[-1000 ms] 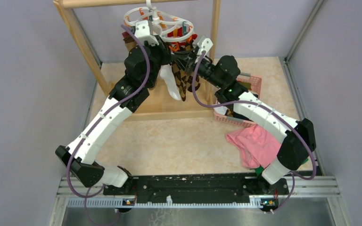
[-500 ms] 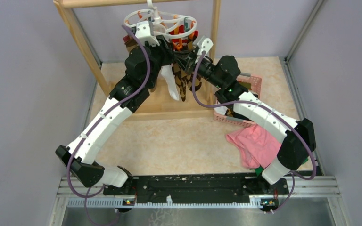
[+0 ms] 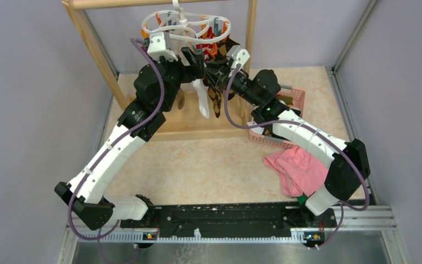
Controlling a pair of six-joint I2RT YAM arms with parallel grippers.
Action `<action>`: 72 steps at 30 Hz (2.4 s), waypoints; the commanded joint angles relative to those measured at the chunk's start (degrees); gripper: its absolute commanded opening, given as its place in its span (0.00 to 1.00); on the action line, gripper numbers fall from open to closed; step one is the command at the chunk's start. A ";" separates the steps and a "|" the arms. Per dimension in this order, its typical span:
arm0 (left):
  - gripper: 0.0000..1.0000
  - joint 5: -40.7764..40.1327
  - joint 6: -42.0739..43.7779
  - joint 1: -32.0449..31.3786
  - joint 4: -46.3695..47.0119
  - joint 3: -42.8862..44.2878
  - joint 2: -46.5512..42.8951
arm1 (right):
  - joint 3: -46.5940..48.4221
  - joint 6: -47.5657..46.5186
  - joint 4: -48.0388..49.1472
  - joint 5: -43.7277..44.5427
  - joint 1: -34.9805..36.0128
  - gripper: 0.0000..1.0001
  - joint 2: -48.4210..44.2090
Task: Clip the socks to the hanger
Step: Clamp the sock onto the hanger, then pick up the sock from the bin.
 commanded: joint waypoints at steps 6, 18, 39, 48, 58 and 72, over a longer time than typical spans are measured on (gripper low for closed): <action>0.96 10.08 1.47 0.11 9.62 -14.32 -14.26 | -7.27 0.36 4.27 2.21 -0.47 0.54 -7.27; 0.99 31.52 4.42 0.05 25.33 -48.41 -35.31 | -30.36 1.31 2.25 3.82 -1.15 0.78 -25.08; 0.99 39.40 -9.74 0.06 65.90 -84.09 -21.71 | -52.04 21.95 -6.70 8.74 -18.19 0.93 -31.78; 0.99 40.37 -11.39 0.05 68.60 -85.74 -19.04 | -50.87 24.86 -4.93 5.60 -19.46 0.82 -21.16; 0.99 39.31 -12.34 0.05 68.09 -87.86 -22.06 | -50.89 25.34 -2.66 3.66 -19.47 0.49 -16.75; 0.99 41.26 -13.17 0.11 67.30 -86.78 -21.91 | -55.92 24.89 0.57 10.42 -19.51 0.19 -23.97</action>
